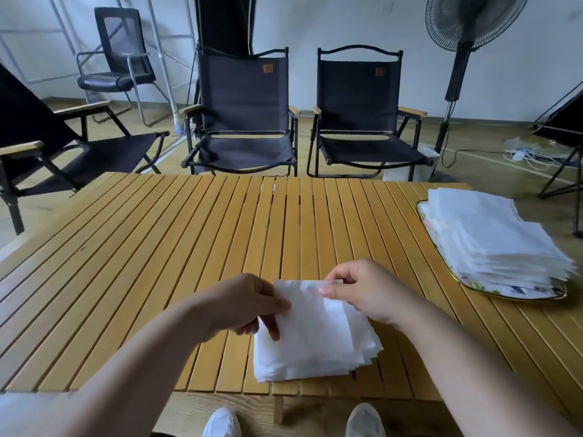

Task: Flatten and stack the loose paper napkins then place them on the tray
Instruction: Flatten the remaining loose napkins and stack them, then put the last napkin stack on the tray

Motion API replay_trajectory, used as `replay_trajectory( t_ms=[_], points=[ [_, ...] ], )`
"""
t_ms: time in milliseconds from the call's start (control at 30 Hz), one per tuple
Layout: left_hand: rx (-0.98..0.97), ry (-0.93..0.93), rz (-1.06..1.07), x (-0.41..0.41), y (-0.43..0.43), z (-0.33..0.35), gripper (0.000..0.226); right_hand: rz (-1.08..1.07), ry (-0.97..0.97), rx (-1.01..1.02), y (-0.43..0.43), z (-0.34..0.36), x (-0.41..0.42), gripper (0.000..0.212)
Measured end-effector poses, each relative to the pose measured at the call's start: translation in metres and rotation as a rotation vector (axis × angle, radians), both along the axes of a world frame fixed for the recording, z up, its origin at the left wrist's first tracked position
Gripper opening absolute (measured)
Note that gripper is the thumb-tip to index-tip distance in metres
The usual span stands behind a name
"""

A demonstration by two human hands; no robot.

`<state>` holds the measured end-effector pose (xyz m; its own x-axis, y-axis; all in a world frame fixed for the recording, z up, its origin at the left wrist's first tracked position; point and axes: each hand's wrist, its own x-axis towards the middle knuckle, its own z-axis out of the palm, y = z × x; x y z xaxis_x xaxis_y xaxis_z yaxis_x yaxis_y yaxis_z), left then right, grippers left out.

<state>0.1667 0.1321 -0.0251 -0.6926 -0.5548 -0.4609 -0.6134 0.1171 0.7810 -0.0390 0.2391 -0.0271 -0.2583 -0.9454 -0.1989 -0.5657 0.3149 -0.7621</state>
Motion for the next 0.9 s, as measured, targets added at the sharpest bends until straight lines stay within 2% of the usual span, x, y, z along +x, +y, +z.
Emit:
replay_trajectory(
  t_ms=[167, 233, 300, 333, 400, 467, 500, 533, 667, 767, 900],
  points=[
    [-0.056, -0.103, -0.036, -0.005, 0.002, -0.013, 0.023, -0.004, 0.183, 0.061, -0.003, -0.003, 0.003, 0.017],
    [-0.174, -0.178, -0.065, -0.009, 0.001, -0.020, 0.029, -0.014, 0.238, 0.118, -0.003, -0.006, 0.004, 0.028],
    [-0.372, -0.226, -0.024, -0.013, -0.002, -0.025, 0.033, -0.046, 0.274, 0.185, -0.003, -0.008, 0.003, 0.043],
    [-0.432, -0.232, 0.016, -0.015, -0.002, -0.025, 0.040, -0.050, 0.283, 0.230, -0.003, -0.007, 0.002, 0.053],
    [-0.418, -0.247, 0.054, -0.016, -0.005, -0.028, 0.071, -0.044, 0.250, 0.347, -0.002, -0.005, -0.001, 0.075],
    [-0.394, -0.352, -0.062, -0.016, -0.008, -0.035, 0.110, -0.022, 0.250, 0.456, -0.002, -0.004, -0.002, 0.084],
    [-0.403, -0.395, -0.137, -0.017, -0.010, -0.041, 0.123, -0.015, 0.269, 0.491, -0.002, -0.005, -0.002, 0.084],
    [-0.392, -0.401, -0.183, -0.017, -0.011, -0.046, 0.126, -0.010, 0.289, 0.511, -0.002, -0.006, -0.002, 0.085],
    [-0.295, -0.339, -0.101, -0.023, -0.008, -0.052, 0.099, -0.043, 0.285, 0.548, -0.006, -0.016, 0.002, 0.082],
    [-0.237, -0.289, -0.028, -0.024, -0.005, -0.050, 0.070, -0.080, 0.219, 0.552, -0.006, -0.017, 0.000, 0.079],
    [-0.081, -0.012, 0.093, -0.010, 0.000, -0.040, 0.050, -0.209, -0.079, 0.382, 0.002, -0.019, -0.008, 0.080]
  ],
)
